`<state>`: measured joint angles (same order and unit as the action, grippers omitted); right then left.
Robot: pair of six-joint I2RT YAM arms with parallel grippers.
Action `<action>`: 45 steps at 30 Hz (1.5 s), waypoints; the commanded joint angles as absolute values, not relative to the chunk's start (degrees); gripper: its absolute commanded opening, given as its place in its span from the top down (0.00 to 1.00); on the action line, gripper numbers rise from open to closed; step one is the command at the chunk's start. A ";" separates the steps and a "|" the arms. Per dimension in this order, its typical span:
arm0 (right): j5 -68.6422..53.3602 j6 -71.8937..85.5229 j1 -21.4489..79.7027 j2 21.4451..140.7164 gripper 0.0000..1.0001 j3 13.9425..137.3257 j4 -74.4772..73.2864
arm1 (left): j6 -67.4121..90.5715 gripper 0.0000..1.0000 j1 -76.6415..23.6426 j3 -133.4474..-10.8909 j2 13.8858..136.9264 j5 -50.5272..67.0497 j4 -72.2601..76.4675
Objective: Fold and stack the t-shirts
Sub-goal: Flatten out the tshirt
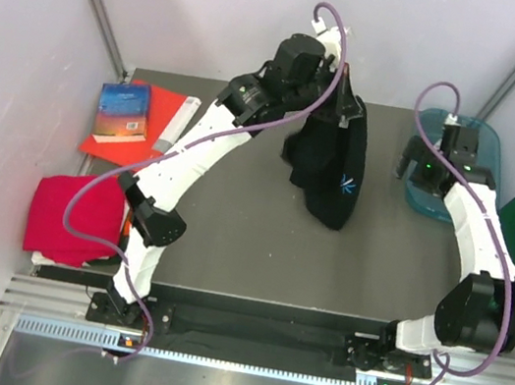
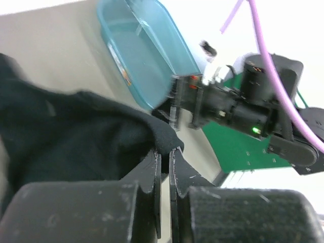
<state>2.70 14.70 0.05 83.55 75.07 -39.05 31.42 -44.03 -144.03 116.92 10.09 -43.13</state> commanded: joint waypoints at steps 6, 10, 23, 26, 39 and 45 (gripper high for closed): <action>-1.30 15.73 -2.81 79.10 0.00 68.48 -36.83 | 25.58 1.00 -41.58 -132.40 96.43 -8.87 -37.52; -3.86 16.79 -1.50 79.19 0.00 65.48 -34.72 | 26.88 1.00 -39.56 -115.62 86.53 -14.23 -42.97; -3.52 18.19 16.78 88.06 0.00 67.41 -33.93 | 52.82 1.00 -38.58 -70.22 62.22 -27.06 -69.58; -3.78 18.63 19.94 91.75 0.00 69.34 -32.79 | 55.54 1.00 -38.50 -70.67 64.24 -27.95 -78.12; -7.81 16.61 21.45 112.04 0.00 98.24 -33.04 | 57.94 0.01 -38.58 -65.11 57.15 -16.95 -84.30; -9.40 17.14 21.80 117.59 0.00 106.52 -34.72 | 46.61 0.01 -38.58 -68.47 61.33 -24.78 -68.50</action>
